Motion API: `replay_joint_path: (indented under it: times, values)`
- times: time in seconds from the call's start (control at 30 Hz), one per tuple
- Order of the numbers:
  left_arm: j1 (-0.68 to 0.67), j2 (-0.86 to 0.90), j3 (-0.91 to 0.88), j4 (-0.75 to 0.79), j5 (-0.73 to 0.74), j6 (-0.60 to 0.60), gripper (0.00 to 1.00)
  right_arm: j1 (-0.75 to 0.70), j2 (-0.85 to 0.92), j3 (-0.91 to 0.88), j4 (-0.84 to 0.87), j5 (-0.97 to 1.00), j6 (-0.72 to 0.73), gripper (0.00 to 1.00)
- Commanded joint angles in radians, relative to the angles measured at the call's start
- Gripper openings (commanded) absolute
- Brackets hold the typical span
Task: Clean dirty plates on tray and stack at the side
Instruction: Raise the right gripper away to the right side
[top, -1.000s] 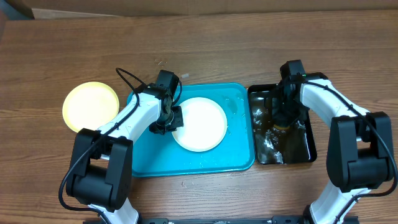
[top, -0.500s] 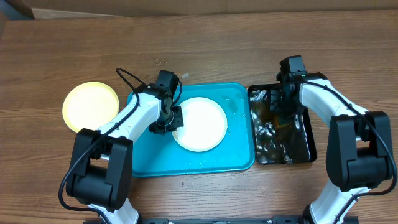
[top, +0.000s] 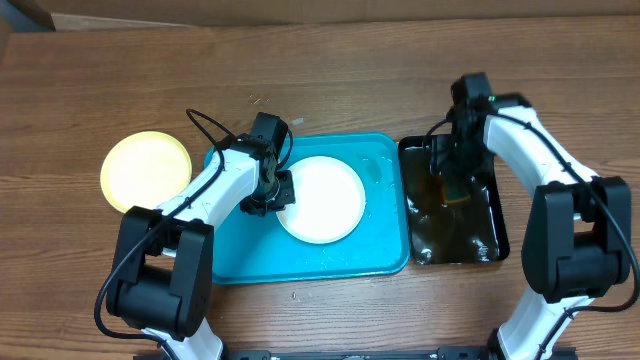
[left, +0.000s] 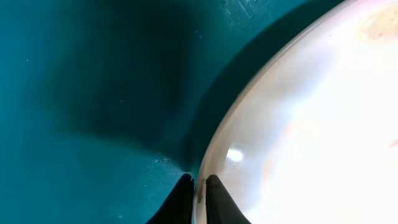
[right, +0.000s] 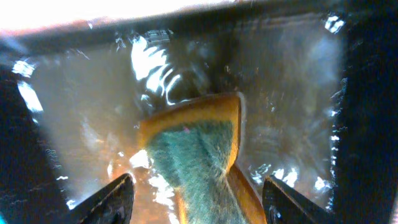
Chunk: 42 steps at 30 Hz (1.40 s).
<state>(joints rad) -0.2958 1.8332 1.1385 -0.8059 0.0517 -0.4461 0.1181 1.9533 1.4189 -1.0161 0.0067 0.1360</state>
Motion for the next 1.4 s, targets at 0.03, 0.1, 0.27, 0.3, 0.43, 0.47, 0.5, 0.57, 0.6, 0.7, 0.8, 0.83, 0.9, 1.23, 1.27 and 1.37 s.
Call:
replay_joint_path:
  times: [0.03,0.1,0.27,0.3,0.43,0.47,0.5,0.57,0.6,0.7,0.8,0.83,0.9,1.23,1.27,1.37]
  values:
    - [-0.006,0.01,-0.006,0.002,0.0,0.005,0.14,-0.037,-0.014,0.142,-0.047,-0.001,0.056,0.68]
    - [-0.006,0.01,-0.006,0.001,0.0,0.005,0.16,-0.067,-0.014,0.174,-0.053,-0.001,0.06,0.72]
    - [-0.006,0.01,-0.006,0.0,0.0,0.004,0.22,-0.204,-0.014,0.192,-0.053,-0.007,0.074,0.9]
    - [-0.006,0.01,-0.006,0.0,0.0,0.005,0.23,-0.227,-0.014,0.192,-0.055,-0.006,0.074,0.97]
    - [-0.006,0.01,-0.006,0.002,0.0,0.004,0.23,-0.317,-0.014,0.192,-0.06,-0.007,0.074,1.0]
    - [-0.006,0.01,-0.006,0.002,0.0,0.005,0.23,-0.335,-0.014,0.192,-0.055,-0.007,0.074,1.0]
    - [-0.006,0.011,-0.006,0.003,0.0,0.004,0.23,-0.351,-0.014,0.192,-0.051,-0.007,0.074,1.0]
    - [-0.006,0.011,-0.006,0.003,0.0,0.004,0.23,-0.38,-0.014,0.192,-0.042,-0.007,0.074,1.0]
    - [-0.006,0.011,-0.006,0.003,0.0,0.004,0.23,-0.39,-0.014,0.192,-0.038,-0.007,0.074,1.0]
    - [-0.006,0.011,-0.006,0.003,0.0,0.005,0.22,-0.415,-0.014,0.192,-0.032,-0.007,0.074,1.0]
    - [-0.006,0.011,-0.006,0.003,0.001,0.005,0.22,-0.425,-0.014,0.192,-0.029,-0.007,0.074,1.0]
    - [-0.006,0.011,-0.006,0.003,0.001,0.005,0.22,-0.425,-0.014,0.192,-0.028,-0.007,0.074,1.0]
    - [-0.006,0.011,-0.006,0.002,0.001,0.005,0.23,-0.424,-0.014,0.192,-0.026,-0.007,0.074,1.0]
    - [-0.006,0.011,-0.006,0.003,0.002,0.009,0.25,-0.424,-0.014,0.192,-0.026,-0.007,0.074,1.0]
    - [-0.006,0.011,-0.006,0.003,0.001,0.009,0.25,-0.424,-0.014,0.192,-0.026,-0.007,0.074,1.0]
    - [-0.006,0.011,-0.006,0.002,0.0,0.009,0.25,-0.424,-0.014,0.192,-0.026,-0.007,0.074,1.0]
